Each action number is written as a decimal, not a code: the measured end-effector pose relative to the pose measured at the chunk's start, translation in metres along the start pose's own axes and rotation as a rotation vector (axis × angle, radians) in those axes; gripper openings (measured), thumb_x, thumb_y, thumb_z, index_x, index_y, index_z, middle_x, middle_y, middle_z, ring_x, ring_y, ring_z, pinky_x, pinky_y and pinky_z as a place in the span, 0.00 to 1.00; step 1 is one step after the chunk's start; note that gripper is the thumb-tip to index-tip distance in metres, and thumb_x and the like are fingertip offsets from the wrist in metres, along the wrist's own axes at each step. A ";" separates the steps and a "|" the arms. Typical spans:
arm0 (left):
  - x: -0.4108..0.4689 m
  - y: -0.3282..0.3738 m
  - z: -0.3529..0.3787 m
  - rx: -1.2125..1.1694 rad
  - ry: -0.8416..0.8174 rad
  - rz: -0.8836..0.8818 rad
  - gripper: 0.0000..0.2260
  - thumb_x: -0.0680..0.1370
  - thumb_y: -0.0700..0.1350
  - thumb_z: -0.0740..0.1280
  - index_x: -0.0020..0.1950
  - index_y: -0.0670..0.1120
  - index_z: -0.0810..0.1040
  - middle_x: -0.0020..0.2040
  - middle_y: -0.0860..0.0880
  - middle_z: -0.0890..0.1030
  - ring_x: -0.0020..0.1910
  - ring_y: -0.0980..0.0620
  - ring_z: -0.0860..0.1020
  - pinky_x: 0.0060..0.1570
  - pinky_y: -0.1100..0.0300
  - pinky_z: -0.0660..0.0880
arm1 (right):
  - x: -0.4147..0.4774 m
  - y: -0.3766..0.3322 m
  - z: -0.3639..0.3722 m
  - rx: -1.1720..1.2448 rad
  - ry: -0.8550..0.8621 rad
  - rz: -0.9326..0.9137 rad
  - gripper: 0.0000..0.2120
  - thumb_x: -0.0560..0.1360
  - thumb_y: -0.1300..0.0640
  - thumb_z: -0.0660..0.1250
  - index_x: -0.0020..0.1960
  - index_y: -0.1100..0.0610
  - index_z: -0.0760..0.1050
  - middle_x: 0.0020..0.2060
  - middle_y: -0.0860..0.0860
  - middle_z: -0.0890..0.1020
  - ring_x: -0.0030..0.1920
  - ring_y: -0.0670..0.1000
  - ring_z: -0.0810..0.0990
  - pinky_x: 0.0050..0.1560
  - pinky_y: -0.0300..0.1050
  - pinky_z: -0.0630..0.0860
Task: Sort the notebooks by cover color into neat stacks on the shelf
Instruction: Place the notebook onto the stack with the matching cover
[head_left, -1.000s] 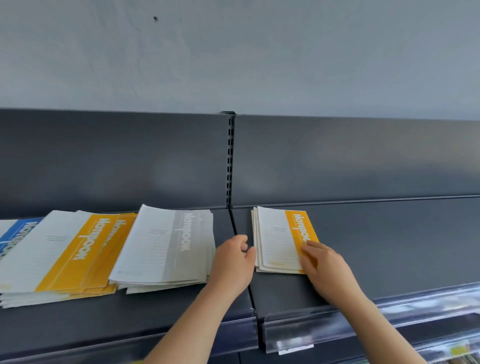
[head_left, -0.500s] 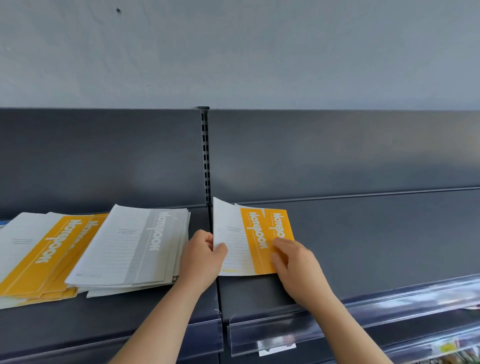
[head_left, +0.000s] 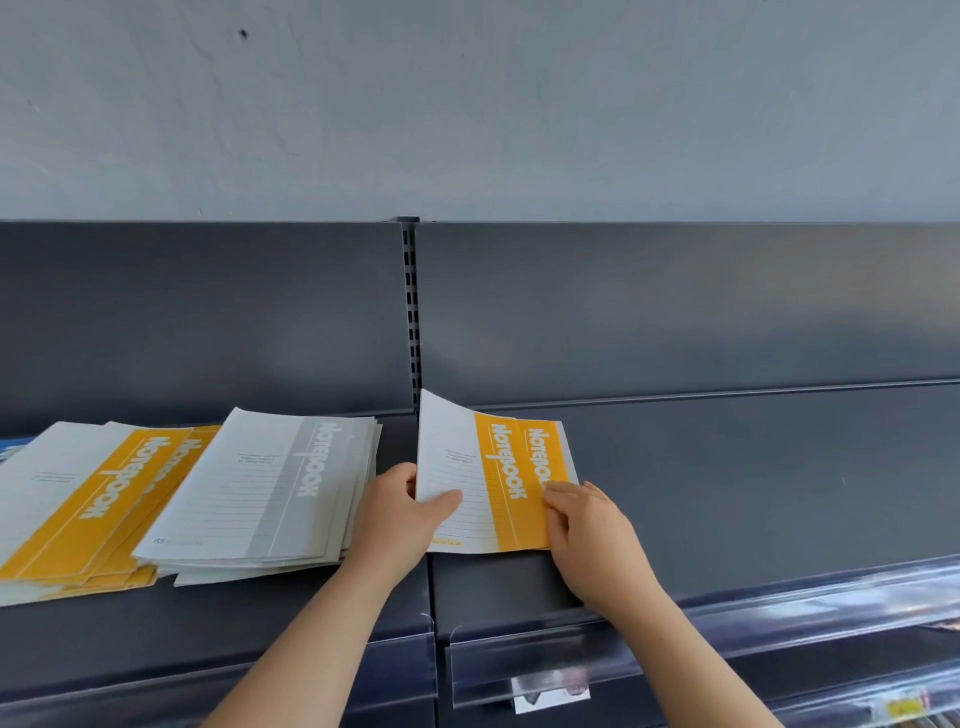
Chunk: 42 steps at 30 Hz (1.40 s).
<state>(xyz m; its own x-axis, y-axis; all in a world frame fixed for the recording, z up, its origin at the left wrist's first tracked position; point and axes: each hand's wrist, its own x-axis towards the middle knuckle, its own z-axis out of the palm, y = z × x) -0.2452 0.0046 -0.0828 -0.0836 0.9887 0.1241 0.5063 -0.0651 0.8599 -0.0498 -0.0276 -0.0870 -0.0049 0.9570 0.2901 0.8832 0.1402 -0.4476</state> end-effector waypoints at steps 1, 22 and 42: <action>0.000 0.000 0.000 -0.002 0.001 0.003 0.10 0.74 0.47 0.71 0.54 0.47 0.78 0.51 0.54 0.82 0.45 0.57 0.80 0.38 0.64 0.78 | 0.000 0.000 0.000 0.011 0.019 0.028 0.15 0.81 0.56 0.55 0.61 0.57 0.76 0.60 0.49 0.78 0.62 0.51 0.73 0.63 0.40 0.68; -0.005 0.002 0.004 0.065 0.040 0.081 0.11 0.78 0.46 0.66 0.60 0.48 0.76 0.58 0.52 0.80 0.49 0.56 0.77 0.38 0.68 0.75 | 0.006 0.001 0.005 0.059 -0.025 0.065 0.14 0.81 0.60 0.51 0.51 0.57 0.75 0.48 0.50 0.79 0.48 0.50 0.73 0.47 0.37 0.70; -0.050 0.004 -0.109 -0.340 0.271 -0.002 0.10 0.80 0.46 0.62 0.62 0.53 0.72 0.57 0.57 0.78 0.52 0.58 0.78 0.33 0.71 0.74 | 0.007 -0.117 -0.002 0.640 -0.023 -0.051 0.09 0.77 0.53 0.64 0.56 0.51 0.77 0.39 0.47 0.82 0.38 0.46 0.80 0.37 0.37 0.76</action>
<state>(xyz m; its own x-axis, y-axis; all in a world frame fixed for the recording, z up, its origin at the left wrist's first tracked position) -0.3323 -0.0600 -0.0320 -0.3292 0.9208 0.2091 0.1987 -0.1490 0.9687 -0.1527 -0.0376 -0.0308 -0.0556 0.9492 0.3097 0.4267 0.3031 -0.8521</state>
